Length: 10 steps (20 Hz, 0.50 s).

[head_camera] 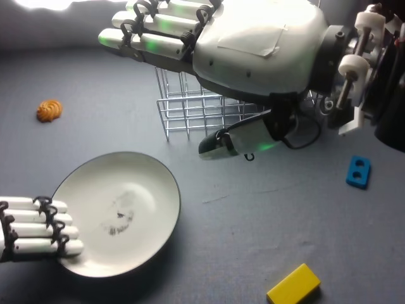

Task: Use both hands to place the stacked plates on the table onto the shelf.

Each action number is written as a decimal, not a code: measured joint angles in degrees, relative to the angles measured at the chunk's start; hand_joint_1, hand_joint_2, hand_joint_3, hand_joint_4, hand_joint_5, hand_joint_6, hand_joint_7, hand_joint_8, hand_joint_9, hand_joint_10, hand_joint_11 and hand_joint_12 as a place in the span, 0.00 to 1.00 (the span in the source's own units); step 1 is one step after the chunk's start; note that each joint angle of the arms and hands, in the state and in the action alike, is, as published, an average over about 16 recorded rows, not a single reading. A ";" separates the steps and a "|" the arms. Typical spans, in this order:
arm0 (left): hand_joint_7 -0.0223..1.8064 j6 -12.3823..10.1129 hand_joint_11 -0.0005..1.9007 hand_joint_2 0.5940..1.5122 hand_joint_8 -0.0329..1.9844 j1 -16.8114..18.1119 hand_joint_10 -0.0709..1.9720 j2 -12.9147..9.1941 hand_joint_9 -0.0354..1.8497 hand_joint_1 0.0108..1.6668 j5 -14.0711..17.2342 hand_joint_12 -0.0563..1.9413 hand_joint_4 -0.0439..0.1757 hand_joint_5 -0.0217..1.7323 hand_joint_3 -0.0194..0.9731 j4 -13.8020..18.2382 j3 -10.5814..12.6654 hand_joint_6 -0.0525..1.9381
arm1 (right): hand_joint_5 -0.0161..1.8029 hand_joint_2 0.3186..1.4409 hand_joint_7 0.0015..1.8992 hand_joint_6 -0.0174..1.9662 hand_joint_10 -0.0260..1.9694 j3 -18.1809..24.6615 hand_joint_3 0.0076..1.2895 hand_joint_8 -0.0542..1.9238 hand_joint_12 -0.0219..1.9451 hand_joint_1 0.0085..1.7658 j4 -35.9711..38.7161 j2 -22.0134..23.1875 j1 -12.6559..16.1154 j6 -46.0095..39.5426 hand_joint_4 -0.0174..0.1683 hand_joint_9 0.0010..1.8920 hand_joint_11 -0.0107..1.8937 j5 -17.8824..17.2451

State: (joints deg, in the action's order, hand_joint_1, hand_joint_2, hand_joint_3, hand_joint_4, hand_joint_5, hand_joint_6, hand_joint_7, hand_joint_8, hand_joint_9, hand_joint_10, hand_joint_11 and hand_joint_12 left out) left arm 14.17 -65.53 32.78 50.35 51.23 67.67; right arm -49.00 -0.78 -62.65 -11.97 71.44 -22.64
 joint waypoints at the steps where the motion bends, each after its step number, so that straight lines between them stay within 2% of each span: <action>1: 0.03 0.05 0.01 0.62 0.02 -0.44 0.04 0.01 0.03 0.00 -0.26 0.02 0.18 0.02 0.03 -0.67 -0.37 0.03 | 0.02 0.51 0.01 0.02 0.01 0.09 0.00 0.04 0.02 0.55 0.17 0.04 -0.11 0.00 0.11 0.01 0.02 -0.06; 10: 0.02 0.41 0.01 0.62 0.02 -4.04 0.03 -0.02 0.03 0.00 -1.90 0.02 0.16 0.01 0.03 -6.19 -3.53 0.02 | 0.02 0.52 0.01 0.02 0.01 0.43 0.00 0.04 0.02 0.55 3.95 -1.38 -2.83 1.26 0.11 0.01 0.02 -1.65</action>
State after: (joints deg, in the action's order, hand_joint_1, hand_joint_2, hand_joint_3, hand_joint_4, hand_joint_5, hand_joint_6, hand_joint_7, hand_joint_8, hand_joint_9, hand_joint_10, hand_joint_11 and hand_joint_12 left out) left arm 14.58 -69.57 32.76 48.44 45.03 64.13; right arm -48.57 3.17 -64.03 -14.80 72.70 -24.28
